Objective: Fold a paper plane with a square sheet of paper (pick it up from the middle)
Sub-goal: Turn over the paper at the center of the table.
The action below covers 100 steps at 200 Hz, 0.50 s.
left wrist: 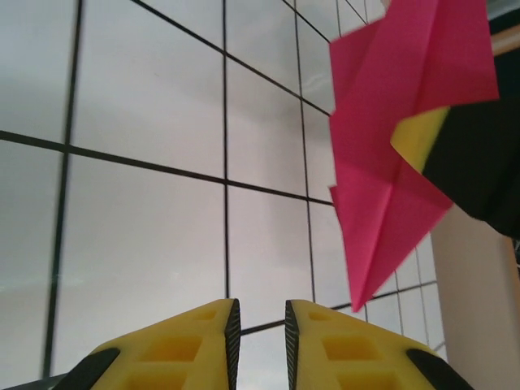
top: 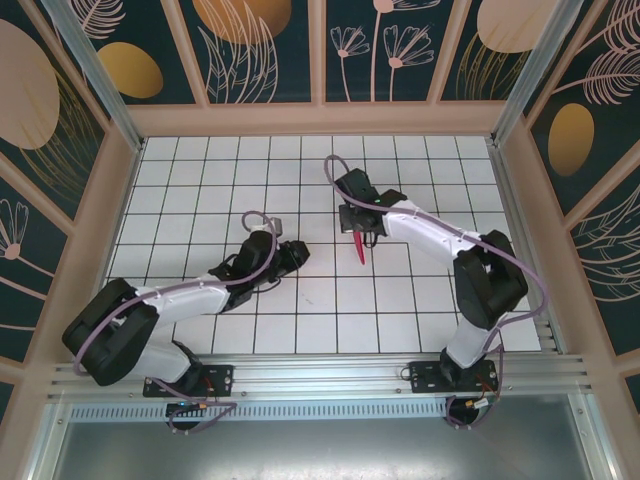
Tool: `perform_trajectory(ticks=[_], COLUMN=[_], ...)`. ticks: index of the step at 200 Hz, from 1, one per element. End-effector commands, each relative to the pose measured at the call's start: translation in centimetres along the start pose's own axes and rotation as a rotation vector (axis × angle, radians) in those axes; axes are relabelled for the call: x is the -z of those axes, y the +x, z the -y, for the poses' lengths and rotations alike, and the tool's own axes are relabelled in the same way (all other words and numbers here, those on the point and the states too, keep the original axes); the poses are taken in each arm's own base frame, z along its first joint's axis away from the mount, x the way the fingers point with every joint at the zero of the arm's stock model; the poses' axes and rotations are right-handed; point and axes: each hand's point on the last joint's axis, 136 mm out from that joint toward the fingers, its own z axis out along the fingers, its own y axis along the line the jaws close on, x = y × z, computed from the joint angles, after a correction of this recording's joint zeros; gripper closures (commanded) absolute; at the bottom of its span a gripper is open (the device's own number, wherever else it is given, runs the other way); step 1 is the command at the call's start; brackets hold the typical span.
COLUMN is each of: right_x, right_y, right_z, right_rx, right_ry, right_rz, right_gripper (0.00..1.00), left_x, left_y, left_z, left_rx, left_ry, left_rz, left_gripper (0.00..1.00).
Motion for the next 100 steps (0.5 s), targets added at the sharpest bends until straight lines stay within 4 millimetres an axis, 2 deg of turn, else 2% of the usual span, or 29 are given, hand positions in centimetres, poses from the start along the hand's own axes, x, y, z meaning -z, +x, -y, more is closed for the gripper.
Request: perform_trajectory(ticks=[1,14,39,65,75,89,100], right_x=[-1.1,-1.9,-3.4,-4.6,-4.8,-4.7,-4.3], right_y=[4.0,4.9,6.8,8.9,9.4,9.8,9.9], right_z=[2.6,1.2,-3.4,-8.0,-9.0,-10.2,-11.0], right_rx=[0.213,0.251,0.313,0.319,0.313,0.292,0.264], right_ry=[0.289,0.307,0.274,0.19,0.163,0.109,0.051], right_rz=[-0.134,-0.158,-0.188,-0.223,-0.228,-0.24,-0.243], right_gripper=[0.95,0.95,0.92,0.81,0.74,0.71,0.59], left_x=[1.8,2.7,4.6,6.2,6.6,6.9,6.9], left_y=[-1.5,-2.1,-3.1,-3.8,-4.0,-4.0,-3.8], left_z=[-3.7,-3.8,-4.3,-4.7,-4.8,-4.8,-4.8], left_rx=[-0.029,-0.026,-0.019,-0.016,-0.016,-0.02,-0.027], left_ry=[-0.161,-0.169,-0.187,-0.194,-0.195,-0.194,-0.191], left_rz=[0.105,0.146,0.219,0.277,0.288,0.29,0.282], left_gripper=[0.75,0.75,0.75,0.73,0.72,0.71,0.7])
